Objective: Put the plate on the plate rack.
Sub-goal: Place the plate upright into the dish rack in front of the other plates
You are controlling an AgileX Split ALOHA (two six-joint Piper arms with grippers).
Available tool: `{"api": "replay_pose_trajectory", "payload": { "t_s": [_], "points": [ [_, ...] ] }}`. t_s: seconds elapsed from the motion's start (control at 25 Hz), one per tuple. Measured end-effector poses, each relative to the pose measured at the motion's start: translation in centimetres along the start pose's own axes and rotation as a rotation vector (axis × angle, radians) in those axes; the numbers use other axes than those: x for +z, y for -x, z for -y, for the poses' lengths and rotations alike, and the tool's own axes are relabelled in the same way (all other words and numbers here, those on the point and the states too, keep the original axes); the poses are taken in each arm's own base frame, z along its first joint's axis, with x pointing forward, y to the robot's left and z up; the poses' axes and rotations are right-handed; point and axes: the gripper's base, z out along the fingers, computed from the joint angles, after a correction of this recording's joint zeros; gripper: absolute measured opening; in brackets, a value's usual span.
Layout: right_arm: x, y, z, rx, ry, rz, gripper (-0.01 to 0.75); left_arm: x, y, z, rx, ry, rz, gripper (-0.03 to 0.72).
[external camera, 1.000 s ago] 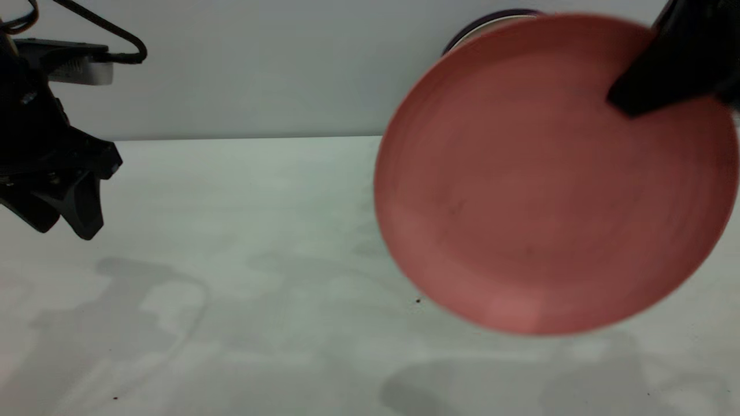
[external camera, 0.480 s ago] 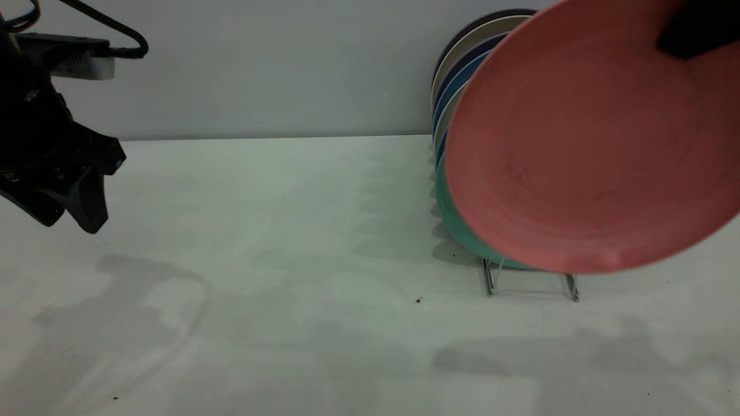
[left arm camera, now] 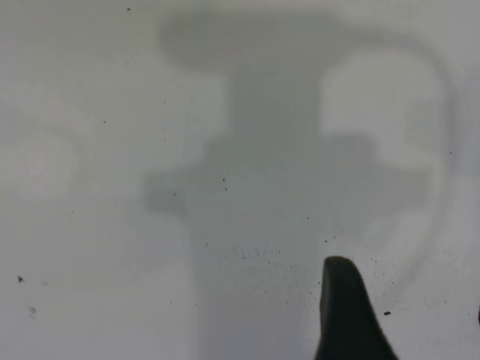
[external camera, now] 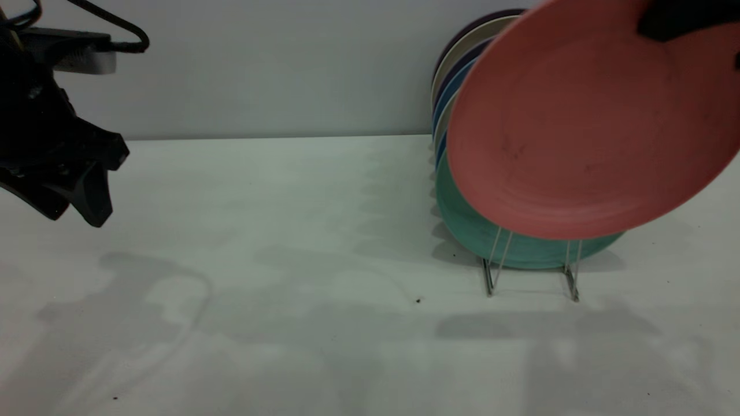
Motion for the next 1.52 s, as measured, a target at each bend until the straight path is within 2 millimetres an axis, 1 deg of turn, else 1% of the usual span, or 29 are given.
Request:
{"api": "replay_pose_trajectory", "payload": {
  "t_s": [0.2,0.4,0.52,1.0,1.24,1.36,1.52],
  "points": [
    [0.9,0.3,0.4,-0.025,-0.056,0.032,0.06,0.0,0.0,0.0,0.0,0.0,0.003,0.454],
    [2.3,0.1,0.1,-0.041,-0.038,0.011,0.06,0.0,0.0,0.0,0.0,0.0,0.005,0.454],
    [2.8,0.0,0.0,-0.045,-0.041,0.01,0.06,0.0,0.1,0.0,0.0,0.0,0.007,0.454],
    [2.8,0.3,0.4,-0.015,-0.081,0.042,0.06,0.0,0.2,0.0,0.0,0.001,0.026,0.454],
    [3.3,0.4,0.4,0.02,-0.09,0.057,0.06,0.0,0.2,0.0,-0.002,-0.001,0.026,0.454],
    [3.4,0.1,0.6,0.033,-0.101,0.053,0.06,0.0,0.2,0.0,-0.002,-0.001,0.026,0.454],
    [3.6,-0.9,1.1,0.073,-0.114,0.032,0.06,0.0,0.2,0.0,-0.003,-0.001,0.026,0.454]
  ]
}}
